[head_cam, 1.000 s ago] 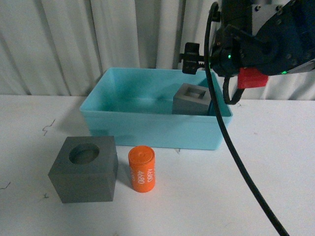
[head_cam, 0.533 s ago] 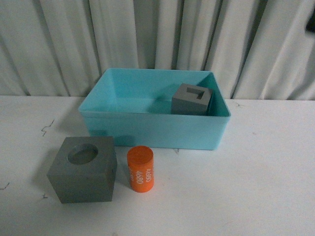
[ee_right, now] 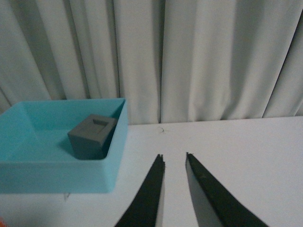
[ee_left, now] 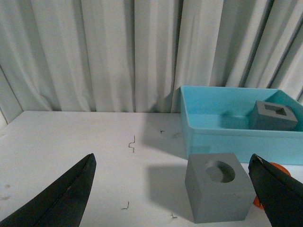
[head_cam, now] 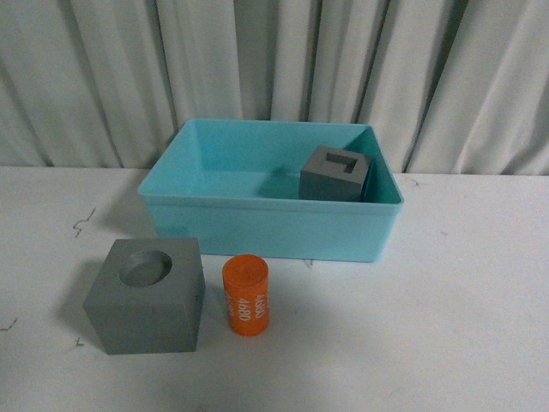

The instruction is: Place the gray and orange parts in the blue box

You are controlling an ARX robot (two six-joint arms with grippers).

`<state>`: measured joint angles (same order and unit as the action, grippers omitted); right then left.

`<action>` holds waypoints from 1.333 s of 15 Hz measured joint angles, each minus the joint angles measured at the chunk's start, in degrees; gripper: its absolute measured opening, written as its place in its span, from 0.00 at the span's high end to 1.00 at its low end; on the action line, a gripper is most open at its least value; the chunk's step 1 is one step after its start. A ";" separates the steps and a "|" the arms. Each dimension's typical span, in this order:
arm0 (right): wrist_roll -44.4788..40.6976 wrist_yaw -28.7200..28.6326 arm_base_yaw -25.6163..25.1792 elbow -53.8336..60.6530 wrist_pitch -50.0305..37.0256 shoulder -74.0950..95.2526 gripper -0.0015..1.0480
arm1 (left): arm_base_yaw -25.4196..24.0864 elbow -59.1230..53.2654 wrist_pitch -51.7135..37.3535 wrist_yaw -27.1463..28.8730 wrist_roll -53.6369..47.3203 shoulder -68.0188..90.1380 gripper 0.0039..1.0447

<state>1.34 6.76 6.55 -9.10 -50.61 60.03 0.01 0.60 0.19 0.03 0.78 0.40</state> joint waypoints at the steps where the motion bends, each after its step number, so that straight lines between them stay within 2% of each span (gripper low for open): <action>1: -0.33 -0.85 -0.66 1.66 1.57 -2.14 0.90 | 0.00 0.00 0.00 0.00 0.00 0.00 0.06; 2: -0.87 -1.46 -1.18 2.75 2.91 -4.83 0.98 | 0.00 0.00 0.00 0.00 0.00 0.00 0.06; 3: -0.94 -1.97 -1.81 3.41 4.22 -7.61 0.98 | 0.00 0.00 0.00 0.00 0.00 0.00 0.06; 4: -1.01 -5.49 -4.79 5.35 -0.07 -7.72 0.98 | 0.00 0.00 0.00 0.00 0.00 0.00 0.06; 5: -0.98 -6.10 -6.86 6.82 3.06 -9.05 0.98 | 0.00 0.00 0.00 0.09 0.00 0.00 0.06; 15: -0.98 -6.60 -6.56 8.41 25.75 -34.80 0.98 | 0.00 0.00 0.00 0.00 0.00 0.00 0.06; 20: -0.98 -6.60 -6.56 8.44 33.57 -43.30 0.98 | 0.00 0.00 0.00 0.00 0.00 0.00 0.06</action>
<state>0.36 0.16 -0.01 -0.67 -17.04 16.73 0.01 0.60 0.19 0.03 0.78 0.40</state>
